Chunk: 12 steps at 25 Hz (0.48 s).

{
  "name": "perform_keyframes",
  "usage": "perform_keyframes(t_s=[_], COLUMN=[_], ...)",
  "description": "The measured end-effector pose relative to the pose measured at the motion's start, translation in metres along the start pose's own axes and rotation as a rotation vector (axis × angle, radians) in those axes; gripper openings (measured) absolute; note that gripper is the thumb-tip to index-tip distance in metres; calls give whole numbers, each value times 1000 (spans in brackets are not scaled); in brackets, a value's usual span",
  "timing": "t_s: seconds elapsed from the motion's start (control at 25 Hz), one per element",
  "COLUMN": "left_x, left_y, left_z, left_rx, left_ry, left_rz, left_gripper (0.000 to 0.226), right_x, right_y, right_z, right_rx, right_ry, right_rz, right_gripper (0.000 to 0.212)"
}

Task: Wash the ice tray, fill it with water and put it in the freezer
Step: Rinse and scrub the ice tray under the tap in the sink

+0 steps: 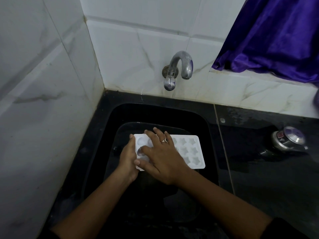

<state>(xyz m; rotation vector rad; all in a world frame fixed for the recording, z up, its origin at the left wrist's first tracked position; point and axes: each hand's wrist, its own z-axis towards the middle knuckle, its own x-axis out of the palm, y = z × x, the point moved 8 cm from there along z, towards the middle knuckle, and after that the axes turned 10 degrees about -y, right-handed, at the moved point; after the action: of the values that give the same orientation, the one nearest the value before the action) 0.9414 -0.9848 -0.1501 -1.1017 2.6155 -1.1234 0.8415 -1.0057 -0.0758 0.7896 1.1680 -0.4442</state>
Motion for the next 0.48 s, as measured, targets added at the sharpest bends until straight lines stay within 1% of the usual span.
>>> perform_keyframes(t_s=[0.16, 0.28, 0.36, 0.48], left_x=[-4, 0, 5, 3], left_y=[-7, -2, -2, -6], left_z=[2, 0, -4, -4], left_rx=[28, 0, -23, 5], left_ry=[-26, -14, 0, -2], left_rz=[3, 1, -21, -5], left_gripper=[63, 64, 62, 63], right_x=[4, -2, -4, 2], right_y=[1, 0, 4, 9], right_z=[-7, -1, 4, 0], right_rx=[-15, -4, 7, -36], right_ry=[9, 2, -7, 14], right_rz=[-18, -6, 2, -2], right_gripper=[58, 56, 60, 62])
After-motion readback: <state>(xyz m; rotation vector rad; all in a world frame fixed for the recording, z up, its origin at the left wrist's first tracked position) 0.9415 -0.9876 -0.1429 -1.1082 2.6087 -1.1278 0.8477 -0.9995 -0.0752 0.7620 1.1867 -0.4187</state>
